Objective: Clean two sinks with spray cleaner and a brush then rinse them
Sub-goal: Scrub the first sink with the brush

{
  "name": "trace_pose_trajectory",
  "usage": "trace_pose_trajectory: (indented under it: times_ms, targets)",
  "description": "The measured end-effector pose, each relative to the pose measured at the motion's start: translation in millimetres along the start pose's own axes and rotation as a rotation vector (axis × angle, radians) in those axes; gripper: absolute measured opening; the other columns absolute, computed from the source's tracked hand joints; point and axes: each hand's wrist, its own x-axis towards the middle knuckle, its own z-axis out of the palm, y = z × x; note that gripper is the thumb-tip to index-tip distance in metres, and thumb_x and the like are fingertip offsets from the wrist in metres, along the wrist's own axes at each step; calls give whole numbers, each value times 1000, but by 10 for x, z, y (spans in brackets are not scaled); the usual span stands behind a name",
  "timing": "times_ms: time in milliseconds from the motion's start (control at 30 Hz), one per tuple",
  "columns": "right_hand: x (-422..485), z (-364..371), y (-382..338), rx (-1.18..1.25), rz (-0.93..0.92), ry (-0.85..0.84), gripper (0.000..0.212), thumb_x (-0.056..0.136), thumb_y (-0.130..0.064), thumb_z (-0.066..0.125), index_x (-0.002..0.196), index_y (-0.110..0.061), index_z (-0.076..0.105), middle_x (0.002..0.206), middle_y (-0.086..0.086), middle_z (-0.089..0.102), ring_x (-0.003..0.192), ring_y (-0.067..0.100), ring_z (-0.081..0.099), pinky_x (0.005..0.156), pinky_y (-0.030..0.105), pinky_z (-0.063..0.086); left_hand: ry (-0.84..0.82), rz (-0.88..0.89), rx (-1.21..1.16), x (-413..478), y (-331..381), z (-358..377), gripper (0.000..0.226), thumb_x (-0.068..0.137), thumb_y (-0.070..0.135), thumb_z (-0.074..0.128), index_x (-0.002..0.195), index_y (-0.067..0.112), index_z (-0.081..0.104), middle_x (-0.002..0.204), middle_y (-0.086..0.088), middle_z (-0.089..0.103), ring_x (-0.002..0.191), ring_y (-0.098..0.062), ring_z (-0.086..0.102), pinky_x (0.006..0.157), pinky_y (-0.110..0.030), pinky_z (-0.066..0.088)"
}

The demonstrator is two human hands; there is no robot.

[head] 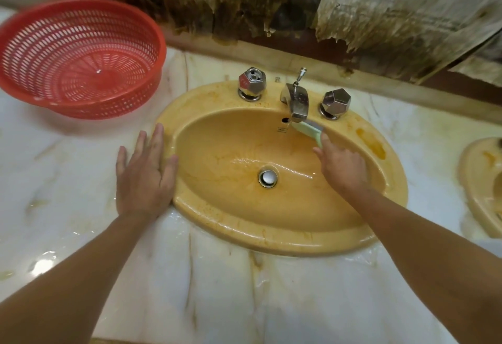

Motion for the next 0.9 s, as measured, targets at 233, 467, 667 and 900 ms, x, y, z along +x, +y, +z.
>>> trace_pose_trajectory:
  times_ms: [233,467,667,900]
  targets:
    - [-3,26,-1,-33,-3,-6,49,106,-48,27,146,-21,34,96,13,67,69,32,59,55,33,36,3,1,-14,-6,11,-9,68,99,51,24,162,28,13,164,-7,30,155,-12,12,126,-45,2]
    - [-86,18,108,-22,19,-3,49,106,-49,27,148,-22,32,84,13,66,64,32,57,56,34,41,3,13,-7,0,8,-8,69,99,52,24,162,27,13,164,-7,29,155,-12,12,126,-46,3]
    - [-136,-40,184,-88,-18,-23,50,107,-46,28,149,-20,33,94,9,69,64,30,57,50,30,32,-30,34,-22,-26,-1,-11,77,96,58,26,163,26,3,167,-5,21,156,-11,7,126,-47,3]
    - [-160,-94,212,-128,15,-28,48,107,-45,29,146,-17,37,95,9,69,78,33,66,58,33,40,-12,252,-22,-340,520,73,88,94,65,33,163,18,3,167,-7,23,157,-14,5,125,-53,-4]
